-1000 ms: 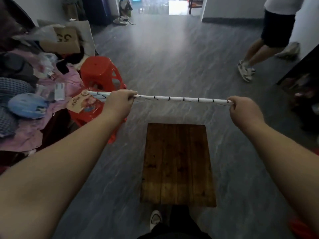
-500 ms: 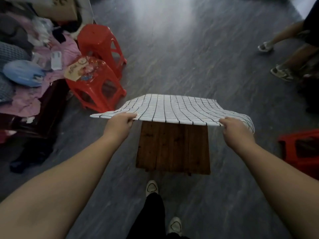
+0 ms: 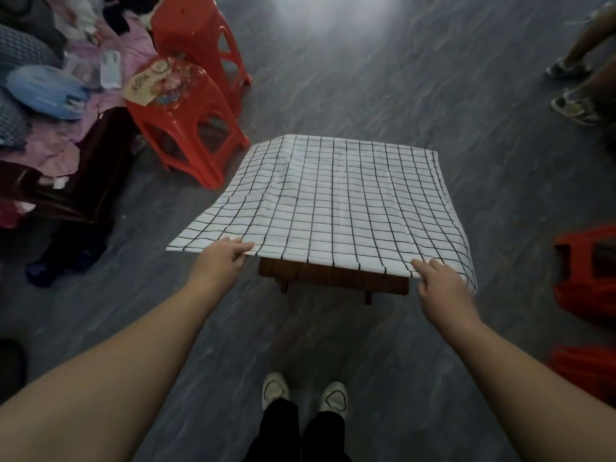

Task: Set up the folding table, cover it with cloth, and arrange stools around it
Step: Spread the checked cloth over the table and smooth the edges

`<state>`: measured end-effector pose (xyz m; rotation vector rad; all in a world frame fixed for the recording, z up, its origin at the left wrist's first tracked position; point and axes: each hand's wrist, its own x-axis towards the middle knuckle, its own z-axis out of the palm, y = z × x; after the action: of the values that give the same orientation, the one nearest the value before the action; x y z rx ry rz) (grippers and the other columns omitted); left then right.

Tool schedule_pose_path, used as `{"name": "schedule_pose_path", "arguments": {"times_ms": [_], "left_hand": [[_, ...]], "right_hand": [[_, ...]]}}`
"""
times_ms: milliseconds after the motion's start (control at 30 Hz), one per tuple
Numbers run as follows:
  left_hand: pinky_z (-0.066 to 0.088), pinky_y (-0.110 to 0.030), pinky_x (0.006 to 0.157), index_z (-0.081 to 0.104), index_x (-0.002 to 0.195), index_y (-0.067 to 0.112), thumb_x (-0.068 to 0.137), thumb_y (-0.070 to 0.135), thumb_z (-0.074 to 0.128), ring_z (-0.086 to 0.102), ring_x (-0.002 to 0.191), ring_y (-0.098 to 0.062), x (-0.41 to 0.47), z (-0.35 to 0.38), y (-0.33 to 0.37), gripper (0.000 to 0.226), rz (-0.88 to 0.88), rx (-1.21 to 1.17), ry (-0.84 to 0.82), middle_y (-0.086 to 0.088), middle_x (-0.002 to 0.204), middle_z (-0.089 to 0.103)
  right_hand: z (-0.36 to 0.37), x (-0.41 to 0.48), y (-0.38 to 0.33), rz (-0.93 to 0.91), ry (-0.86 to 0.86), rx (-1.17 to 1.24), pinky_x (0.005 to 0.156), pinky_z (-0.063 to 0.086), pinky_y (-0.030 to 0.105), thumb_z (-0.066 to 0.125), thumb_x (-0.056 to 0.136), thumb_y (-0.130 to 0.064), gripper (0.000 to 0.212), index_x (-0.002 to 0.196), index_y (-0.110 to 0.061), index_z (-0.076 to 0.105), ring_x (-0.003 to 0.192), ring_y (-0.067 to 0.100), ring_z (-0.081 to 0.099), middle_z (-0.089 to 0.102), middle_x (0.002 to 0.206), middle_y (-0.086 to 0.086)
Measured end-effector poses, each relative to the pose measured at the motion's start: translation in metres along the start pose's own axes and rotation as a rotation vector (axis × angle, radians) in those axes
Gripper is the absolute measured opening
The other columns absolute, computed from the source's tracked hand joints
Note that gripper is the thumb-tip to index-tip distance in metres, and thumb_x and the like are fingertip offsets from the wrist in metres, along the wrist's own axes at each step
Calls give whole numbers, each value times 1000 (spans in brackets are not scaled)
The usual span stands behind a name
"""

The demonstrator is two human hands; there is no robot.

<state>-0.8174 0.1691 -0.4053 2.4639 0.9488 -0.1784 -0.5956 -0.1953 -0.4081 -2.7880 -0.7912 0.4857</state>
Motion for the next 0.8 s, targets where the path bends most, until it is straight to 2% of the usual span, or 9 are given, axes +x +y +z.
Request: {"name": "schedule_pose_path", "arguments": {"times_ms": [100,200,300,467,600,667,800], "left_hand": [[39,-38,106,66,129,27,97,17,53,44,136,-25,-14,25,-17,36,-1,10,-22,-2,136,61],[40,-39,103,66,129,28,96,15,53,46,132,-28,-24,57,-35,37,0,22,-43,-5,134,61],[34,-37,112,64,133,28,97,15,54,39,139,-29,-34,92,-56,39,-11,20,-69,-3,145,54],[34,-41,114,63,134,28,98,16,56,36,141,-31,-42,149,-90,39,8,51,-110,-6,148,52],[37,-43,112,63,132,28,96,16,57,39,138,-34,-35,194,-114,39,30,78,-141,-7,146,53],[38,-44,110,62,133,31,97,18,56,38,138,-32,-33,217,-125,39,35,101,-137,-4,148,52],[35,-46,114,47,146,33,99,22,51,24,148,-27,-35,257,-136,48,-16,139,-204,-1,158,37]], "right_hand": [[28,-18,7,13,0,-1,95,48,48,53,92,-7,46,136,-17,58,118,34,48,58,127,15],[59,-32,14,19,8,-4,92,48,47,54,90,-6,46,135,-16,59,114,32,48,56,121,12],[90,-40,21,50,-8,-5,100,44,48,54,92,-5,46,136,-16,59,124,36,45,54,130,16],[147,-51,34,69,-66,-13,110,37,54,53,92,-3,48,139,-16,56,136,41,36,50,140,19],[189,-48,42,89,-85,-34,116,28,52,51,96,-4,51,146,-17,50,143,43,28,42,152,19],[210,-47,44,120,-119,-47,116,28,51,48,99,-9,53,150,-21,45,148,38,21,36,158,14],[256,-47,56,150,-247,-148,116,29,49,48,99,-18,62,157,-26,29,151,33,12,22,165,7]]}}
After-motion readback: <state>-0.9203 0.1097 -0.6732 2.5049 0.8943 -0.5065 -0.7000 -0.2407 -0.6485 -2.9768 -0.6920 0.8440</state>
